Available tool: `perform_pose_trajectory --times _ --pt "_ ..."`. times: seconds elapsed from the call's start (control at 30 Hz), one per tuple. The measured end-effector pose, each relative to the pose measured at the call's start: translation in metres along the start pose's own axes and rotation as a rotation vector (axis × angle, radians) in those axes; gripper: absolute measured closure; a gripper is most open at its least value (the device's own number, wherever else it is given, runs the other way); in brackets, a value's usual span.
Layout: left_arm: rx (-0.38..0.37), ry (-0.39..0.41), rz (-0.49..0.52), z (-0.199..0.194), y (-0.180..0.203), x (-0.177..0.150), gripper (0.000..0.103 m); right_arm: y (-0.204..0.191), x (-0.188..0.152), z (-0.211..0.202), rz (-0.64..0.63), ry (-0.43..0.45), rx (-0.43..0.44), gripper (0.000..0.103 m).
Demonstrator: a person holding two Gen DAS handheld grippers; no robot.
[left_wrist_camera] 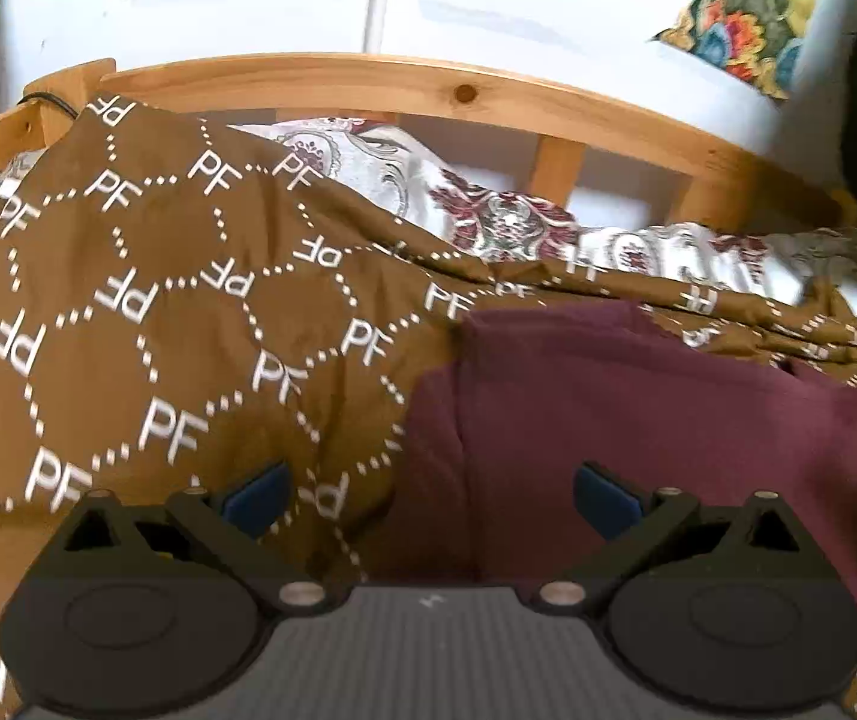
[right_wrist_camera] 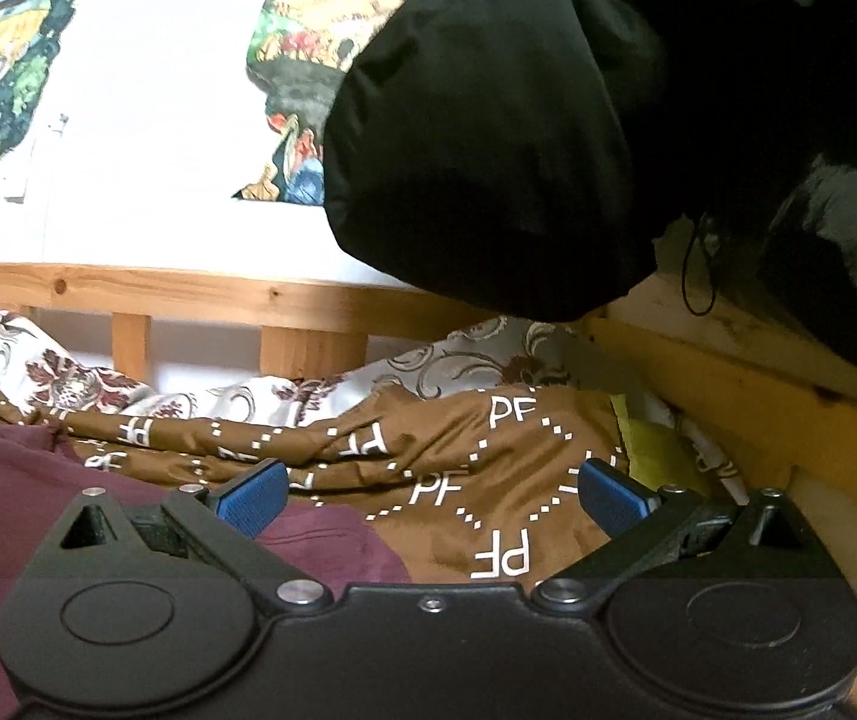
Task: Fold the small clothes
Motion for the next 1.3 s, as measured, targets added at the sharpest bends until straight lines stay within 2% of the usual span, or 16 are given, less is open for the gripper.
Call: perform_pose_trajectory --times 0.17,0.33,0.47,0.7,0.93,1.07,1.3 --pt "-0.043 0.012 0.042 -0.013 0.008 -0.027 0.001 -0.013 -0.009 -0.024 -0.01 -0.025 0.022 0.001" --pt "-0.07 0.011 0.073 -0.018 0.023 -0.05 0.001 -0.03 -0.022 -0.039 -0.015 -0.09 0.036 0.001" --pt "-0.093 0.014 0.082 -0.022 0.031 -0.065 0.001 -0.04 -0.033 -0.05 0.029 -0.15 0.038 0.001" --pt "-0.097 0.011 0.129 -0.021 0.044 -0.073 0.001 -0.06 -0.056 -0.056 -0.004 -0.228 0.09 0.001" --pt "-0.062 -0.013 0.092 -0.012 0.04 -0.07 0.001 -0.056 -0.064 -0.05 0.018 -0.263 0.085 0.001" --pt "-0.069 -0.03 0.036 -0.007 0.034 -0.07 0.001 -0.054 -0.07 -0.044 0.019 -0.291 0.085 0.001" --pt "-0.068 -0.079 -0.049 0.004 0.025 -0.068 0.001 -0.06 -0.074 -0.043 0.022 -0.3 0.13 0.001"
Point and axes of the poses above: each gripper's, at about its wrist camera, not at the fingertips, and z roughly the way its jaws point, y to its right, x to its top, the point moved 3 cm from there along z, roughly the way its jaws point, and after that the axes turned 9 degrees about z, right-handed, at the moved point
